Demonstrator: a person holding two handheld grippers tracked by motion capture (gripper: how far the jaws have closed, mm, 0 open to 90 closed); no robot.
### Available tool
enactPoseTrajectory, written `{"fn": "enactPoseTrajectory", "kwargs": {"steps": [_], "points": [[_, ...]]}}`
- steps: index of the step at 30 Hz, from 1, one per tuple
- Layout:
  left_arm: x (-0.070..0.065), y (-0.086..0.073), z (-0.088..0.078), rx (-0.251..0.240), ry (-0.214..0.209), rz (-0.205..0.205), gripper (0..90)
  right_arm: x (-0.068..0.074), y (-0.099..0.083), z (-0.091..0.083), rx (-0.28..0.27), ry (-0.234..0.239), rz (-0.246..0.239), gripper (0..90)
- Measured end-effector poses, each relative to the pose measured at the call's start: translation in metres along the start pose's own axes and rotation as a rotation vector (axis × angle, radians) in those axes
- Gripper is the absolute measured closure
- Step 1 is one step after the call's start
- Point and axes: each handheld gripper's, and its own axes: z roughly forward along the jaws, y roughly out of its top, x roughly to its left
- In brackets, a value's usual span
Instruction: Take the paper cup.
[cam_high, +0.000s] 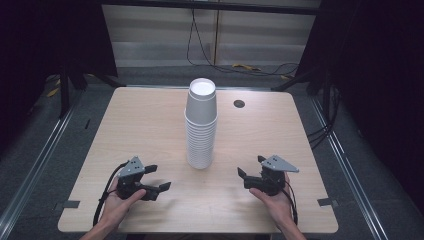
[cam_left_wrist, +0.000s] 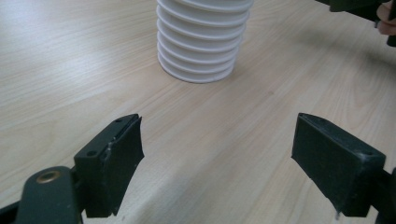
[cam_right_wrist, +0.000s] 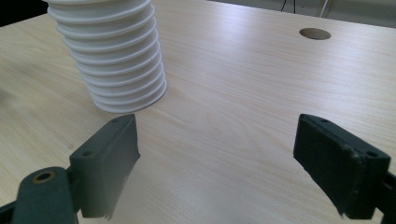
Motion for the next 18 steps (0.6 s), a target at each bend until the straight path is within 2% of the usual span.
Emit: {"fn": "enactPoseTrajectory", "kwargs": {"steps": [6,8,9,13,16,18], "points": [[-0.0015,0.0010,0.0003,-0.001,-0.008,0.020,16.1,0.0021,0.0027,-0.0008,0.020,0.017,0.012,15.0],[-0.0025,0.0012,0.0000,-0.003,-0.005,0.015,16.1,0.0032,0.0046,-0.0007,0.017,0.029,0.011,16.0],[-0.0023,0.0013,-0.0001,-0.007,0.015,0.017,16.1,0.0041,0.0062,-0.0003,0.007,0.047,0.001,18.5],[-0.0003,0.0020,0.0013,-0.012,0.010,0.000,16.2,0.0058,0.0085,-0.0001,-0.015,0.050,-0.015,17.0],[-0.0010,0.0017,0.0020,-0.006,0.002,0.001,16.2,0.0045,0.0096,-0.0006,-0.014,0.090,0.011,16.8],[-0.0019,0.0013,0.0014,-0.005,0.001,0.002,16.1,0.0054,0.0092,-0.0006,-0.015,0.114,0.002,13.5]]}}
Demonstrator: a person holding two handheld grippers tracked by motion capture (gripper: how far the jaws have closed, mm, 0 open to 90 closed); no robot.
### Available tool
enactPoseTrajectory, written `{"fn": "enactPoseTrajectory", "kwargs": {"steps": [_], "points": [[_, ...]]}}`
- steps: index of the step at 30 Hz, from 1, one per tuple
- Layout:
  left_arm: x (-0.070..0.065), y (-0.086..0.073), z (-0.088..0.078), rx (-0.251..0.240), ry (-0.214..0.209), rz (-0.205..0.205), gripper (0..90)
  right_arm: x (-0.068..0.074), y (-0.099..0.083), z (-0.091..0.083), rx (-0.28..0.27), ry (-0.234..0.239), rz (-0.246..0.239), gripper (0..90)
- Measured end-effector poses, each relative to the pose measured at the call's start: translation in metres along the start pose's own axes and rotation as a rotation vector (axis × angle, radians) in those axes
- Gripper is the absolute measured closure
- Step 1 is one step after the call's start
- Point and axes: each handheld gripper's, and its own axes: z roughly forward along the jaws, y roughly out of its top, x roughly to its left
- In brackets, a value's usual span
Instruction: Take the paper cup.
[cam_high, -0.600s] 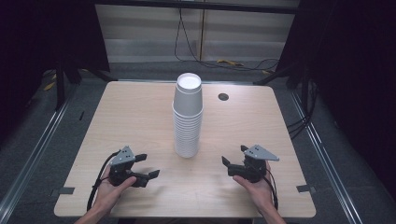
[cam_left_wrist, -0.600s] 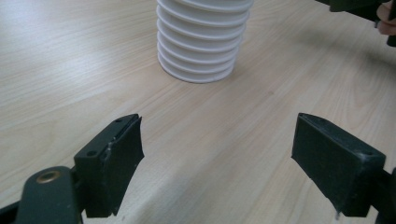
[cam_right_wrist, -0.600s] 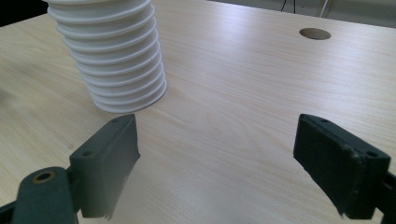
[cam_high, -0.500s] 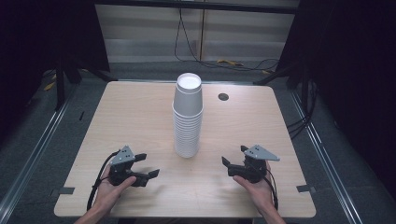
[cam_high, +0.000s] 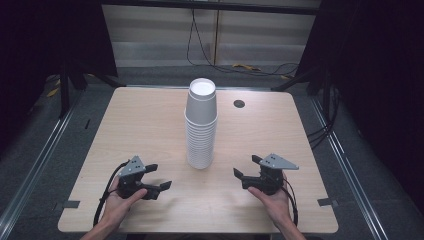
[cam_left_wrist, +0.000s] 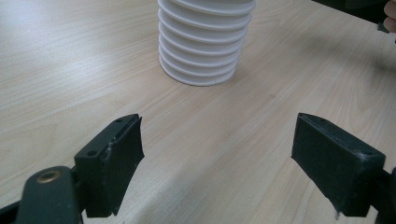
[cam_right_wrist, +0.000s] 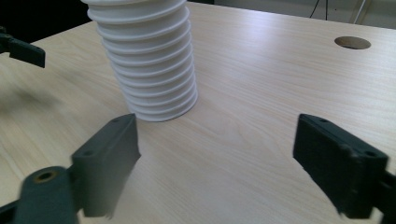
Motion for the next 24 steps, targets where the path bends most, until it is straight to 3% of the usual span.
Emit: {"fn": "enactPoseTrajectory", "kwargs": {"steps": [10,24], "points": [[0.000,-0.001,-0.003,-0.001,0.012,-0.010,16.1,0.012,0.006,-0.005,-0.051,0.051,0.009,18.4],[-0.005,-0.005,-0.008,0.007,0.016,0.012,16.1,0.018,0.026,-0.011,-0.090,0.096,-0.055,20.8]]}}
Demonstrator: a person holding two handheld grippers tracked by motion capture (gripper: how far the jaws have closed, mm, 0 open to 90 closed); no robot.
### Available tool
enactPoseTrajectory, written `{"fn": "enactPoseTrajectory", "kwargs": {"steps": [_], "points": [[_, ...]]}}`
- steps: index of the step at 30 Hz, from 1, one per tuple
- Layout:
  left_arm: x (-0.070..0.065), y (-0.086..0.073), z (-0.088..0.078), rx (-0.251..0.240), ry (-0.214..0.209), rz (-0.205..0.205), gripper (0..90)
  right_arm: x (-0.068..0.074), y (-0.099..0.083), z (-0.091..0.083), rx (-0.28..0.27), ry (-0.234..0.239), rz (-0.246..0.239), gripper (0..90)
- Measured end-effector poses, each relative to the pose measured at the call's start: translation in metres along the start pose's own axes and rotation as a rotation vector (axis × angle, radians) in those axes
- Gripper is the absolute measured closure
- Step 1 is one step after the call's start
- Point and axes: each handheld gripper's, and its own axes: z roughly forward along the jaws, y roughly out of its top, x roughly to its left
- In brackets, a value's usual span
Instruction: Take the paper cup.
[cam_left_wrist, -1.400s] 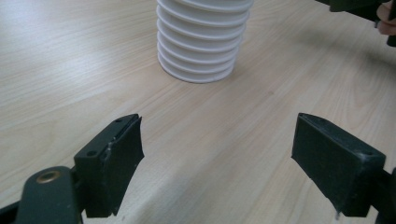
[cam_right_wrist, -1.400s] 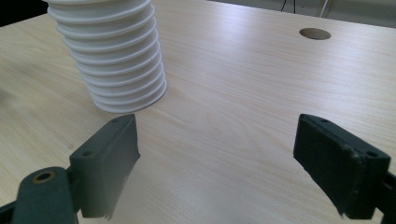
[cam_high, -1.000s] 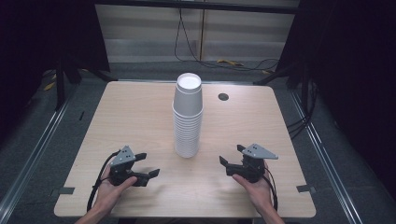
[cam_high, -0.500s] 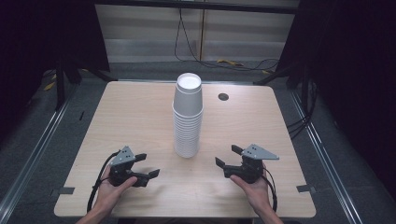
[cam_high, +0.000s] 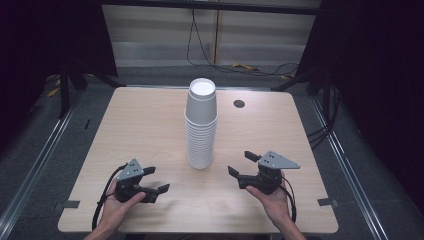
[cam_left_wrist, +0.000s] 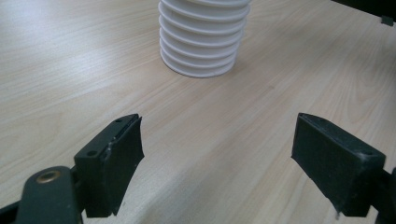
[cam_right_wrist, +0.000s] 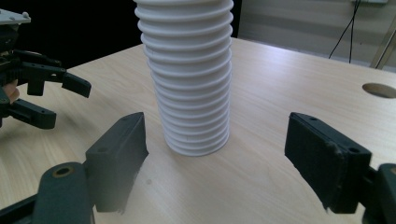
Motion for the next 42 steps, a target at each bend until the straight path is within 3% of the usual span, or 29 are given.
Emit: {"fn": "enactPoseTrajectory", "kwargs": {"steps": [8,12,15,20,28,42], "points": [[0.000,0.000,0.002,0.005,-0.006,0.000,16.1,-0.003,0.012,-0.002,0.012,0.008,0.011,21.0],[0.000,0.000,0.001,0.004,-0.007,0.001,16.1,-0.001,0.017,0.001,0.015,0.030,-0.010,20.8],[-0.001,0.000,0.001,0.007,-0.014,0.007,16.1,0.003,0.030,0.005,0.037,0.037,-0.052,19.2],[-0.001,0.001,0.002,0.007,-0.020,0.015,16.1,0.001,0.051,0.011,0.014,0.041,-0.047,17.2],[-0.001,0.000,0.001,0.005,-0.027,0.003,16.1,0.006,0.067,0.027,-0.003,0.114,-0.043,20.5],[-0.001,0.001,-0.001,-0.004,-0.035,0.004,16.2,0.004,0.093,0.027,-0.055,0.174,-0.032,16.9]]}}
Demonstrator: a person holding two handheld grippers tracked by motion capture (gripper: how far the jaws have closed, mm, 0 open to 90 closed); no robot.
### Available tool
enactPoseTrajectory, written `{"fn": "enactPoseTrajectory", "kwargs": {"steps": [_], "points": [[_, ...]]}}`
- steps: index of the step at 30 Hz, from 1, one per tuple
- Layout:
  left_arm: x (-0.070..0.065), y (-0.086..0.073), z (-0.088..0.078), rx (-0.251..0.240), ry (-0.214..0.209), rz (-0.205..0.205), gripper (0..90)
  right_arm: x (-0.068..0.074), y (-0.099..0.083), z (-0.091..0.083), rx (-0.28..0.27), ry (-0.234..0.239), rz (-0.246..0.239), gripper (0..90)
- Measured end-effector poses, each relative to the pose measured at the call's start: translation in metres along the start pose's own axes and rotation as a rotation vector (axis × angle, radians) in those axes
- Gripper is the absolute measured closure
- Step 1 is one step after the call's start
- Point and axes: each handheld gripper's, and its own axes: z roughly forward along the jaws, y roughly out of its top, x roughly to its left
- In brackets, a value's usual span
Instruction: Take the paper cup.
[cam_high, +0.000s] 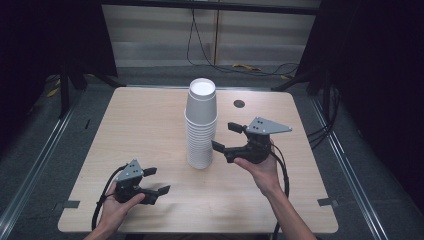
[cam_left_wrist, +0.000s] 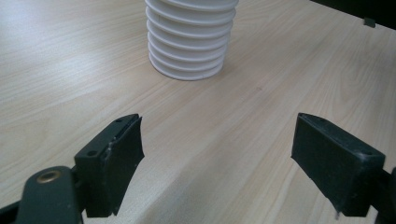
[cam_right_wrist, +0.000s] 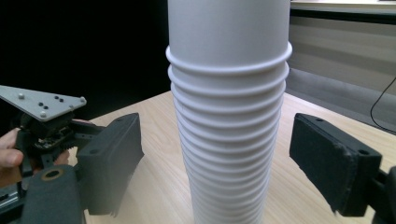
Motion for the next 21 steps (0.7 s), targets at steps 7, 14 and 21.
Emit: {"fn": "enactPoseTrajectory", "kwargs": {"steps": [7,14,21], "points": [[0.000,0.000,0.002,0.010,-0.008,0.009,16.1,-0.001,0.020,-0.002,-0.016,0.018,-0.021,16.5],[0.000,0.000,0.003,0.013,-0.008,0.012,16.1,-0.004,0.042,-0.007,-0.062,0.017,-0.035,17.1],[-0.001,0.000,0.004,0.019,-0.015,0.012,16.1,-0.005,0.060,0.002,-0.076,0.053,-0.029,17.1]]}}
